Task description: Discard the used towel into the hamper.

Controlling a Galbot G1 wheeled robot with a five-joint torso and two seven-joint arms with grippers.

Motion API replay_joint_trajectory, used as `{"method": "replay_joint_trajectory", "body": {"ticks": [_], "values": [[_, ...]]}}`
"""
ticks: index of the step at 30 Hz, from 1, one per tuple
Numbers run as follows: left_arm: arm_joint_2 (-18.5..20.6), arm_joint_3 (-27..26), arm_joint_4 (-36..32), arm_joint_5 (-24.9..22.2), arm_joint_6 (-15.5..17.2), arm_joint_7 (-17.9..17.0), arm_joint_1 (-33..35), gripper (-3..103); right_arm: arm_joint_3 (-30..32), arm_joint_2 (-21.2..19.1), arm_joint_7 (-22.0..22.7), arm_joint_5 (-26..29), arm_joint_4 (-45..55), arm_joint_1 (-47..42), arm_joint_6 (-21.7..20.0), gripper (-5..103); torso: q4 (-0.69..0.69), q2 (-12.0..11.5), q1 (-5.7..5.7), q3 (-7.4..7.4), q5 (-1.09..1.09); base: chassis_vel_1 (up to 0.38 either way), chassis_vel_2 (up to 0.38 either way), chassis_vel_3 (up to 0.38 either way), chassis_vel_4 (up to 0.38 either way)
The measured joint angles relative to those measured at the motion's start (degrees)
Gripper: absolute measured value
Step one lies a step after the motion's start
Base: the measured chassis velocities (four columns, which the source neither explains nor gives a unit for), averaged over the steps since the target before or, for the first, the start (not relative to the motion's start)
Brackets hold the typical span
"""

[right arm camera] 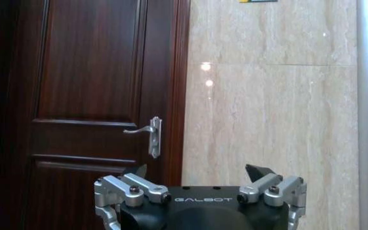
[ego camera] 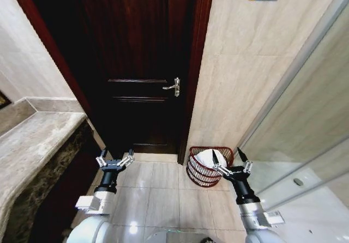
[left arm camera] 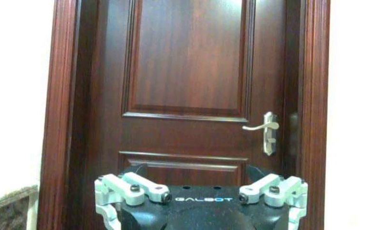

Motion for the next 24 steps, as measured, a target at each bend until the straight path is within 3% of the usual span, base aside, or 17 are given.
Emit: {"method": "replay_joint_trajectory", "body": {"ticks": [24], "values": [[0.0, 0.0, 0.0, 0.0, 0.0, 0.0, 0.0, 100, 0.0, 0.0, 0.0, 0.0, 0.0, 0.0, 0.0, 100, 0.01, -0.53, -0.29, -0.24, 0.0, 0.069, -0.055, -0.049, 0.069]]}}
